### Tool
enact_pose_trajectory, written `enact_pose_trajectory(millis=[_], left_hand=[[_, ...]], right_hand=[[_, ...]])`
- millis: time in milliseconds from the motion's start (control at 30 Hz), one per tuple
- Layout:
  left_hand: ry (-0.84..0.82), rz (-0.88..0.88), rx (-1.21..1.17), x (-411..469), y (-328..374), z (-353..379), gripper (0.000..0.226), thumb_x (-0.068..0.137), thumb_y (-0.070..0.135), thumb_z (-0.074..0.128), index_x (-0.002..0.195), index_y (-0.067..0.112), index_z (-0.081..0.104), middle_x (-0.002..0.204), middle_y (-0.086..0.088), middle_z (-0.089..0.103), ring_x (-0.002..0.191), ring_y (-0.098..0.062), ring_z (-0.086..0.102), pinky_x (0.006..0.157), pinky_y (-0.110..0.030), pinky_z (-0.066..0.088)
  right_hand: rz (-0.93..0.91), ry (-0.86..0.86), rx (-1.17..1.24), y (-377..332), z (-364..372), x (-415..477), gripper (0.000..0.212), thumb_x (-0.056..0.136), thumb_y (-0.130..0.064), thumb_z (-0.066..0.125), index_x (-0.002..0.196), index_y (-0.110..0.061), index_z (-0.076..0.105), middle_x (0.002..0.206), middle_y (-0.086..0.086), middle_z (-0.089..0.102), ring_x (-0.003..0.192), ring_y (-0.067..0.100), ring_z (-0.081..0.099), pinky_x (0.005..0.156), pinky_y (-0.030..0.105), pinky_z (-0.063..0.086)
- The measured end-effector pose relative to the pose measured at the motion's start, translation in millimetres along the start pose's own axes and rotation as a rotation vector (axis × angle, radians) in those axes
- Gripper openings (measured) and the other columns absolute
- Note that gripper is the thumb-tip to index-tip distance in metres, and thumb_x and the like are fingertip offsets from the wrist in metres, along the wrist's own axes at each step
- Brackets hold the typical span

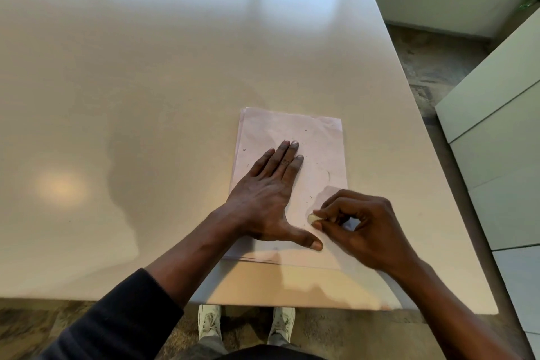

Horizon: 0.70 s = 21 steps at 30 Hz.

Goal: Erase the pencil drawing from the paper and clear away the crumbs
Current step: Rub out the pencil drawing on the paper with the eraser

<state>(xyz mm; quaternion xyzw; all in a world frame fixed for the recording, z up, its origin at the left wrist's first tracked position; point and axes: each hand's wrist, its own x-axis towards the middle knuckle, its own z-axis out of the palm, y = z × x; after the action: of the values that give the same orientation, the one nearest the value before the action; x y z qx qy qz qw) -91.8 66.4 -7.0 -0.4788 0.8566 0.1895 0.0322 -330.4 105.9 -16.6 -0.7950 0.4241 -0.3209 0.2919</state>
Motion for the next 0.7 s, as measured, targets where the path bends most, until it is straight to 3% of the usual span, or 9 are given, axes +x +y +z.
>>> enact_pose_trajectory(millis=[133, 333, 533, 700], left_hand=[[-0.001, -0.008, -0.007, -1, 1, -1, 0.159, 0.063, 0.106, 0.052, 0.164, 0.013, -0.027, 0.164, 0.001, -0.05, 0.148, -0.012, -0.051, 0.13, -0.04, -0.02], [0.005, -0.014, -0.005, 0, 1, 0, 0.16, 0.062, 0.106, 0.053, 0.165, 0.013, -0.027, 0.164, 0.0, -0.049, 0.148, -0.013, -0.05, 0.129, -0.039, -0.021], [0.001, -0.012, -0.011, -1, 0, -1, 0.159, 0.062, 0.106, 0.052, 0.165, 0.013, -0.026, 0.164, 0.001, -0.049, 0.148, -0.012, -0.05, 0.13, -0.039, -0.02], [-0.009, -0.009, -0.006, -1, 1, -1, 0.159, 0.064, 0.105, 0.054, 0.164, 0.013, -0.028, 0.162, 0.001, -0.052, 0.146, -0.012, -0.052, 0.128, -0.038, -0.023]], right_hand=[[0.062, 0.097, -0.017, 7, -16, 3, 0.018, 0.087, -0.031, 0.084, 0.093, -0.015, 0.082, 0.094, -0.011, 0.076, 0.078, 0.017, 0.074, 0.067, 0.035, 0.062], [-0.018, -0.08, 0.05, 4, -10, -6, 0.013, 0.088, -0.026, 0.088, 0.093, -0.014, 0.082, 0.095, -0.01, 0.075, 0.08, 0.019, 0.073, 0.067, 0.032, 0.061], [0.052, 0.051, 0.013, 12, -21, 10, 0.017, 0.088, -0.031, 0.086, 0.091, -0.015, 0.082, 0.092, -0.009, 0.077, 0.077, 0.018, 0.075, 0.066, 0.036, 0.063], [-0.041, -0.071, 0.027, 10, -10, 9, 0.015, 0.09, -0.029, 0.085, 0.094, -0.015, 0.081, 0.096, -0.01, 0.075, 0.079, 0.018, 0.074, 0.067, 0.033, 0.061]])
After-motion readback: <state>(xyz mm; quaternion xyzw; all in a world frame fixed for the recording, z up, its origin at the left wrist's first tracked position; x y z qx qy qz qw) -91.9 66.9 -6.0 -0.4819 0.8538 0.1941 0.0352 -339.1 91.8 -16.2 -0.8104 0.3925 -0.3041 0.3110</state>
